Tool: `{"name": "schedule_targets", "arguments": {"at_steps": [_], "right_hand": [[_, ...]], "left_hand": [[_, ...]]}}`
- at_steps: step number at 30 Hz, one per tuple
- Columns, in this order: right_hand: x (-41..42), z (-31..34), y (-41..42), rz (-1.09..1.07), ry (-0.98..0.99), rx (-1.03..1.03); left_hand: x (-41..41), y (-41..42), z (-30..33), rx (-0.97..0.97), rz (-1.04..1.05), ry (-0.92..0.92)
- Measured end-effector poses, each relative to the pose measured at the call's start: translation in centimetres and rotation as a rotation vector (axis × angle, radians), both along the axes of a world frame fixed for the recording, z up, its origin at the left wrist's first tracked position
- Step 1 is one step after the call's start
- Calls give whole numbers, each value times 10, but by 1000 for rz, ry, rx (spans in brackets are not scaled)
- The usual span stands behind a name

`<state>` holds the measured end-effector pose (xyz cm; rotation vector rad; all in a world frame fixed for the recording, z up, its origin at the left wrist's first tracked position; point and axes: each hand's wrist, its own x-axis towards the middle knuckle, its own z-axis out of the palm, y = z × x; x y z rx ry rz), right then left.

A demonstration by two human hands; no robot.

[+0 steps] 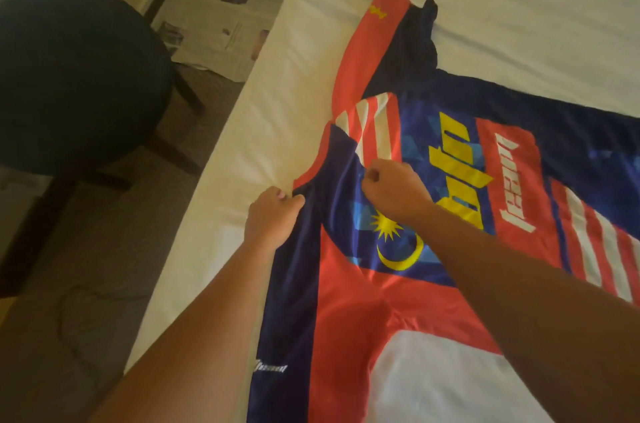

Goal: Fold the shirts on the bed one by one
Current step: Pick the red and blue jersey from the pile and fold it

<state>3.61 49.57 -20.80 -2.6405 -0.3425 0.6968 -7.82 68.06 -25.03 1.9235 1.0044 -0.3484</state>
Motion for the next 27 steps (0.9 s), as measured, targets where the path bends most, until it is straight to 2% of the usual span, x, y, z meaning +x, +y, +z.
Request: {"name": "schedule_targets", "arguments": {"at_steps": [5, 7, 10, 12, 14, 17, 19, 21, 22, 23, 25, 27], "right_hand": [[67, -17, 57, 151, -212, 35], [88, -21, 80, 248, -252, -16], [111, -28, 108, 472, -265, -336], [118, -33, 119, 604, -300, -553], [122, -37, 128, 673, -346, -614], [131, -33, 145, 670, -344, -499], [140, -31, 153, 560, -201, -195], [145, -28, 156, 338, -1, 220], [146, -28, 154, 214, 22, 375], [148, -28, 152, 132, 6, 438], [152, -31, 146, 136, -61, 340], [153, -37, 139, 257, -70, 136]], "left_hand": [[16, 9, -28, -123, 25, 3], [16, 12, -40, -153, 18, -37], [13, 15, -51, -164, 72, -99], [7, 18, -54, -247, 150, -165], [1, 23, -51, -368, 247, -224], [-3, 31, -47, -539, 411, -269], [-5, 37, -48, -596, 478, -273], [-7, 40, -50, -617, 506, -271], [-9, 41, -51, -611, 497, -272], [-9, 41, -51, -601, 476, -280], [-10, 39, -50, -580, 416, -281], [-10, 36, -48, -516, 351, -282]]}}
